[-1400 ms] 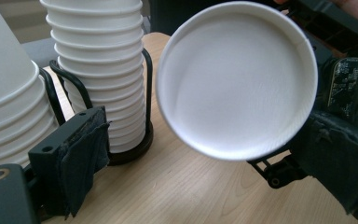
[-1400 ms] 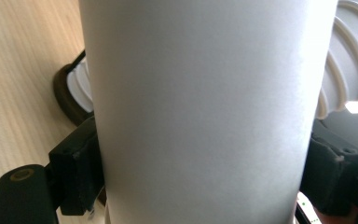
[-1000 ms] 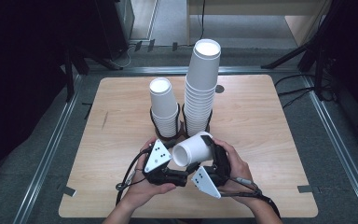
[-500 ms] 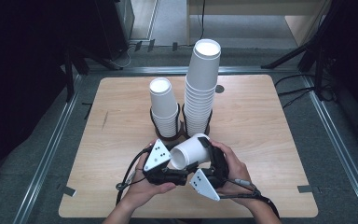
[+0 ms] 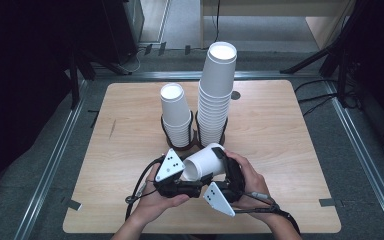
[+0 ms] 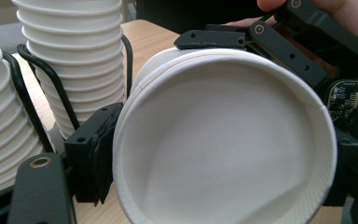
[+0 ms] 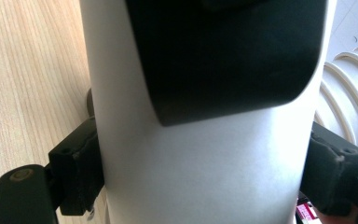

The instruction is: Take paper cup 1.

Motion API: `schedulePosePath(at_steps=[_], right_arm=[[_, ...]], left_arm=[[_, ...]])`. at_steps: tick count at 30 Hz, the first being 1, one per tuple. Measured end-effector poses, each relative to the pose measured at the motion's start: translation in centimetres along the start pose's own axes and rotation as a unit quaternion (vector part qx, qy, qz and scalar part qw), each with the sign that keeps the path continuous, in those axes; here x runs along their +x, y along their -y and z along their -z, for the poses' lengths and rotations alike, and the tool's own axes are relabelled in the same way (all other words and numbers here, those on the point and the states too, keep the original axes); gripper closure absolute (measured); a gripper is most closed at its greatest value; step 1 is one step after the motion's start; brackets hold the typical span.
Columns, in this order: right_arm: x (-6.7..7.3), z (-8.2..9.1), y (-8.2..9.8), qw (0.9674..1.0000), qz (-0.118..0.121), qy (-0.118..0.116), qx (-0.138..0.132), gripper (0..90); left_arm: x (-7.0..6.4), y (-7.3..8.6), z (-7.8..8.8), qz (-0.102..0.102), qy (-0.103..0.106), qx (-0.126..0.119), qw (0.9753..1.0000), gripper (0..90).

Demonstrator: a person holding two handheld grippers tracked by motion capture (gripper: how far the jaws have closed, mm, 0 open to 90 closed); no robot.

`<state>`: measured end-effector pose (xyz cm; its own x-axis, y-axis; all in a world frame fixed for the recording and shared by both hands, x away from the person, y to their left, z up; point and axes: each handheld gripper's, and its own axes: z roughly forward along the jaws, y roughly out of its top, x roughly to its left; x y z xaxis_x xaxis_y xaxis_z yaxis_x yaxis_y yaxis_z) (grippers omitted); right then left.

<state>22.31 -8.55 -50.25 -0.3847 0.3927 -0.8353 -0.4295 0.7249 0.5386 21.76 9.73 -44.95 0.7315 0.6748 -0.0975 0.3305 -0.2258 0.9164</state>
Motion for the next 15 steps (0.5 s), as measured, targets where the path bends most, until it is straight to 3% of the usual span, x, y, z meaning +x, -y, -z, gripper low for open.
schedulePosePath(at_steps=[10,15], right_arm=[[0.02,-0.05,0.04,0.9999,0.010,0.003,0.007,13.8],[0.11,-0.04,0.00,0.9999,0.013,0.001,0.006,13.6]], left_arm=[[-0.25,-0.02,-0.13,0.000,-0.009,0.006,0.9999,19.4],[-0.03,0.03,-0.09,0.007,-0.003,0.009,0.9999,19.8]])
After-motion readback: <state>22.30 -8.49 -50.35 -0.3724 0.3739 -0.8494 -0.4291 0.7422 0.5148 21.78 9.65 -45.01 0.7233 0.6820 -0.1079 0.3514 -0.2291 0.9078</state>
